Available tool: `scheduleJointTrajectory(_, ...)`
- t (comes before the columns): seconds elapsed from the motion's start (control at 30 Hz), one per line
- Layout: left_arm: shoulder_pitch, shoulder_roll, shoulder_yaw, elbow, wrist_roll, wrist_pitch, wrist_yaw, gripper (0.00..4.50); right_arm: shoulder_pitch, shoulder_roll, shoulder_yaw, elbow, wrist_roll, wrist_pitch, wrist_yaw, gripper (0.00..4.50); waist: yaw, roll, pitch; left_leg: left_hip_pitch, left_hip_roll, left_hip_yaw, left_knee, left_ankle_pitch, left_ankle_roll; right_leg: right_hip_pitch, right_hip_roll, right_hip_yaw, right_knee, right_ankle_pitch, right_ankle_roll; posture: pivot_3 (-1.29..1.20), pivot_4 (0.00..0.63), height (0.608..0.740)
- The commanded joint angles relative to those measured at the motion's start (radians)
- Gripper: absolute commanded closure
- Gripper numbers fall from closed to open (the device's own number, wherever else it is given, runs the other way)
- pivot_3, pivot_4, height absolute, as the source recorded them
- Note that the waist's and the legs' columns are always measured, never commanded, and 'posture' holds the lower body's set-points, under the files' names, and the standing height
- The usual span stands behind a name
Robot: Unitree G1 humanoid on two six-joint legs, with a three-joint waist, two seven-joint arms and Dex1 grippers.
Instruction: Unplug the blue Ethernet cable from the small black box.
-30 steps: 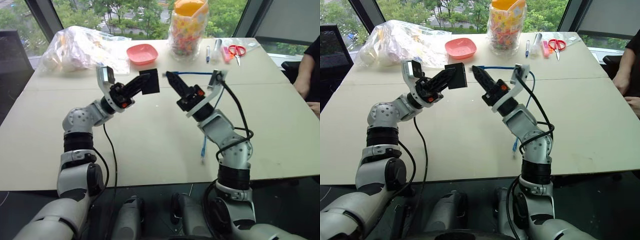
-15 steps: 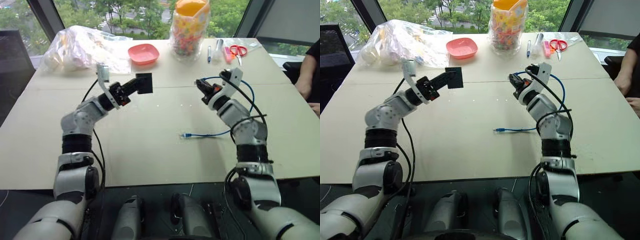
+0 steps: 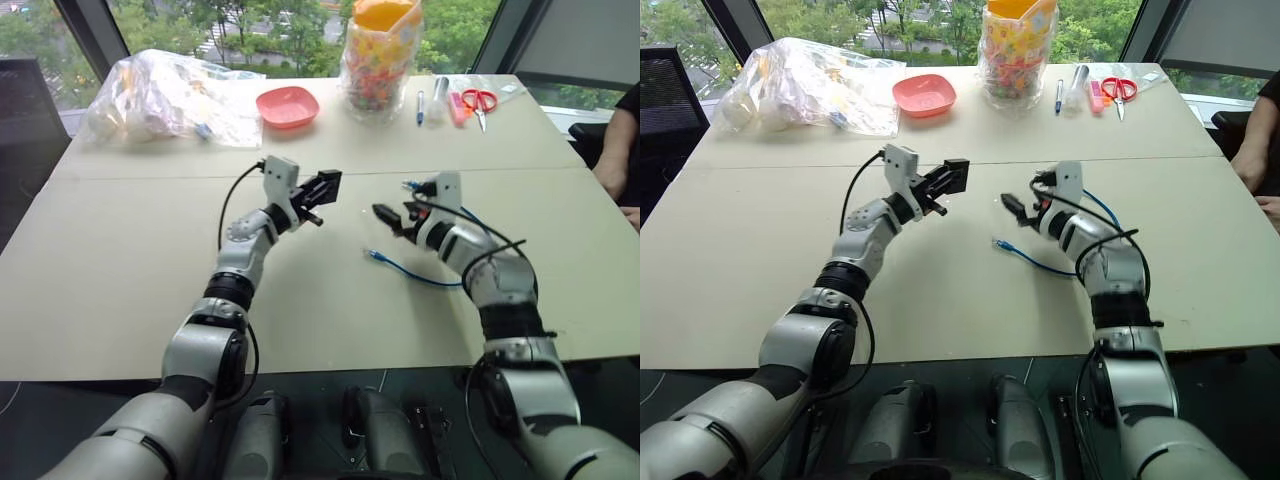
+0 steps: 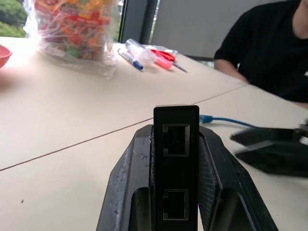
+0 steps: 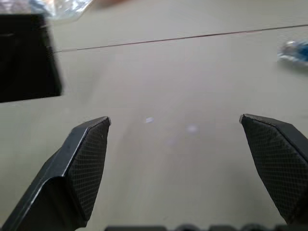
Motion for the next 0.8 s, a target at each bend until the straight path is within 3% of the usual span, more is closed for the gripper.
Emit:
scheduleJointTrajectory(0.03,-0.038,-0.016,-0.017,0.115,0.064,-0.130,0.057,4.00,0.033,0.020,-0.047,-0.188,0.033,0.043,-0.056,0.01,-0.005,0.000,0.000,0.000,0.000,0.001,0.000,0.000,0.000,0.000,-0.001,0.000,0.000,0.000,0.000,0.00,0.150,0.740)
scheduleJointTrajectory(0.17,-0.046,-0.028,-0.028,0.196,0.108,-0.159,0.078,4.00,0.066,0.043,-0.091,-0.283,0.062,0.072,-0.091,0.01,-0.005,0.000,0.000,0.000,0.000,0.000,0.001,0.000,0.000,0.000,-0.002,-0.001,0.000,0.000,0.000,0.00,0.150,0.740)
scheduleJointTrajectory(0.2,-0.042,-0.027,-0.030,0.202,0.114,-0.165,0.077,2.97,0.068,0.041,-0.100,-0.296,0.067,0.074,-0.092,0.00,-0.004,0.000,0.000,0.000,0.000,0.000,0.000,0.000,0.000,0.000,-0.002,-0.002,0.000,0.000,0.000,0.00,0.150,0.740)
scheduleJointTrajectory(0.4,-0.025,-0.007,-0.003,0.173,0.090,-0.149,-0.005,0.63,0.084,0.021,-0.124,-0.328,0.076,0.076,-0.079,0.00,-0.006,0.000,0.000,0.000,0.000,0.000,0.000,0.000,0.000,0.000,-0.002,-0.002,0.000,0.000,0.000,0.00,0.150,0.740)
scheduleJointTrajectory(0.5,0.013,0.033,0.010,0.068,0.041,-0.090,-0.116,0.63,0.107,-0.008,-0.119,-0.351,0.074,0.074,-0.051,0.00,-0.006,0.000,0.000,0.000,0.000,0.000,0.000,0.000,0.000,0.000,-0.002,-0.002,0.000,0.000,0.000,0.00,0.150,0.740)
scheduleJointTrajectory(0.6,0.244,0.163,-0.026,-0.462,-0.071,0.202,-0.263,0.63,0.182,-0.077,-0.107,-0.452,0.111,0.094,0.040,0.00,-0.017,0.000,0.000,0.000,0.001,0.001,-0.001,0.000,0.000,-0.001,-0.002,-0.002,0.000,0.000,0.000,0.00,0.150,0.740)
scheduleJointTrajectory(0.67,0.383,0.241,-0.034,-0.765,-0.148,0.406,-0.277,0.63,0.233,-0.119,-0.102,-0.520,0.139,0.105,0.094,0.00,-0.027,0.000,0.000,0.001,0.002,0.001,-0.002,-0.001,0.001,-0.001,-0.001,-0.001,0.000,-0.001,-0.002,0.00,0.150,0.740)
scheduleJointTrajectory(0.8,0.572,0.402,-0.010,-1.109,-0.242,0.686,-0.240,0.63,0.305,-0.170,-0.108,-0.616,0.163,0.095,0.140,0.00,-0.012,0.001,0.000,0.001,0.004,-0.001,-0.002,-0.001,0.001,-0.001,0.002,0.000,0.002,-0.003,-0.002,0.00,0.150,0.740)
